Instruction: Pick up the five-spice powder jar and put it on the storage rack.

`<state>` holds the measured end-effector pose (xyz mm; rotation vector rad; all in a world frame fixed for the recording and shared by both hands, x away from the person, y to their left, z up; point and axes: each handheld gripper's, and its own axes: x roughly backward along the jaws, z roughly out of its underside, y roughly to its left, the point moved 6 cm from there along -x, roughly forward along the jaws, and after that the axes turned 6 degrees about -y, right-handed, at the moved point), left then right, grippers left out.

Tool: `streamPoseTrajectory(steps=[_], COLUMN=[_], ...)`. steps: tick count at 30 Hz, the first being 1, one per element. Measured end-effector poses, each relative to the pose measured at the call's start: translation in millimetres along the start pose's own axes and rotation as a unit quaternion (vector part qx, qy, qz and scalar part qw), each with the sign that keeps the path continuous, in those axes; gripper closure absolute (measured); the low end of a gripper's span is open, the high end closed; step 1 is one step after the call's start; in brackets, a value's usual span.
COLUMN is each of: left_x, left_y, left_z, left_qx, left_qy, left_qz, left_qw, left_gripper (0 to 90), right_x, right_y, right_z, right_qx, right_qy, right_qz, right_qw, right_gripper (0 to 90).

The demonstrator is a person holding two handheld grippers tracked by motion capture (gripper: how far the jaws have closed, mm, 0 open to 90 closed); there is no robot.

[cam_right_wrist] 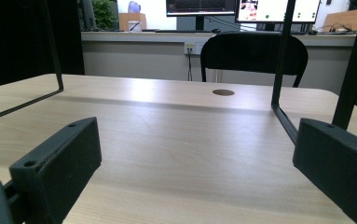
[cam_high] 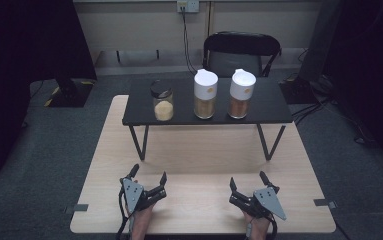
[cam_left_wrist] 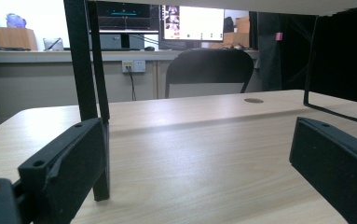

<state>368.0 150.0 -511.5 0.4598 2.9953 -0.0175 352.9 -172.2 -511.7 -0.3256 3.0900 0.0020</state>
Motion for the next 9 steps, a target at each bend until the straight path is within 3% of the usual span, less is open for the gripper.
streamPoseTrajectory(steps=[9], left_x=[0.1], left_y=[-0.4], left_z=[0.0], left_qx=[0.001], left_qy=[-0.001], left_qz=[0.004], left_qw=[1.0], left_gripper=[2.3], right_x=[0.9], right_y=[-0.9], right_z=[-0.2], right_qx=[-0.003], right_qy=[-0.004], right_qz=[0.007], right_qw=[1.0], right_gripper=[0.0])
